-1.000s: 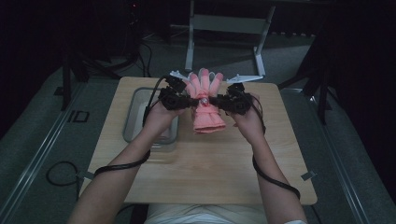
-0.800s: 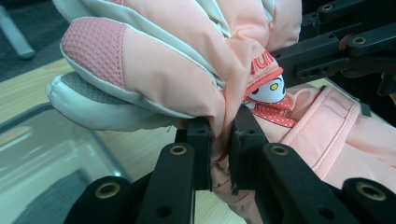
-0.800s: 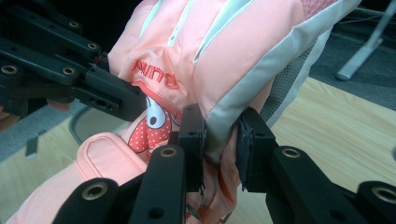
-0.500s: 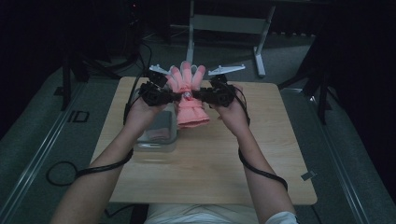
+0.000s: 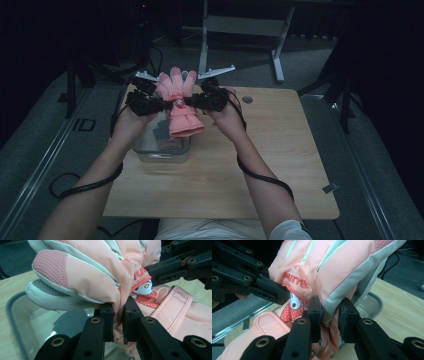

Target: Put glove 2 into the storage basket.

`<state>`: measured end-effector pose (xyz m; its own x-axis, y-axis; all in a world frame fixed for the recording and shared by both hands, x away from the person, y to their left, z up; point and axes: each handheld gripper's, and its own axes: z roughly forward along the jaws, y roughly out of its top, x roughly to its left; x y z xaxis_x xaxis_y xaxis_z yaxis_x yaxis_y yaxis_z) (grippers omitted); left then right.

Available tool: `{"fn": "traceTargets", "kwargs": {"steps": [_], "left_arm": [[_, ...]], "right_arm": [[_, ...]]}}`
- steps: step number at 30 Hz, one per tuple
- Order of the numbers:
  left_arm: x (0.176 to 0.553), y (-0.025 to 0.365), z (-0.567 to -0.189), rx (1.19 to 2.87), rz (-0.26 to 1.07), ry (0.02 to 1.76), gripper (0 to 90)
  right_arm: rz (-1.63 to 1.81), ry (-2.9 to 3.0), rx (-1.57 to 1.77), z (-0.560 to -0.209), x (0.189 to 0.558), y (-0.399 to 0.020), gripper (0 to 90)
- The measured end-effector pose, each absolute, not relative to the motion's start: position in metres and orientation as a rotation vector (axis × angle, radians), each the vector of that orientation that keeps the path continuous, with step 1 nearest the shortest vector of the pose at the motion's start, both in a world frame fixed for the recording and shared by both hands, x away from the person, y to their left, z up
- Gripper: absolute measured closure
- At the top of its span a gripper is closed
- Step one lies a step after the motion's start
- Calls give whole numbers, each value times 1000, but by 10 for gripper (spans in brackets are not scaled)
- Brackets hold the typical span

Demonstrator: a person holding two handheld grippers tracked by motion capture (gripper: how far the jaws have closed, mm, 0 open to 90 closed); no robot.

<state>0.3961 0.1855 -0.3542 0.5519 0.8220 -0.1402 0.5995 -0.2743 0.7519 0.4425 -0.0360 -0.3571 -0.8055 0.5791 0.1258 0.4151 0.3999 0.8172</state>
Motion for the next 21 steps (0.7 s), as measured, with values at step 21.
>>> {"fn": "traceTargets", "kwargs": {"steps": [21], "left_arm": [[421, 221, -410, 1952, 265, 1309, 803]], "right_arm": [[1227, 2614, 896, -403, 475, 19, 740]]}}
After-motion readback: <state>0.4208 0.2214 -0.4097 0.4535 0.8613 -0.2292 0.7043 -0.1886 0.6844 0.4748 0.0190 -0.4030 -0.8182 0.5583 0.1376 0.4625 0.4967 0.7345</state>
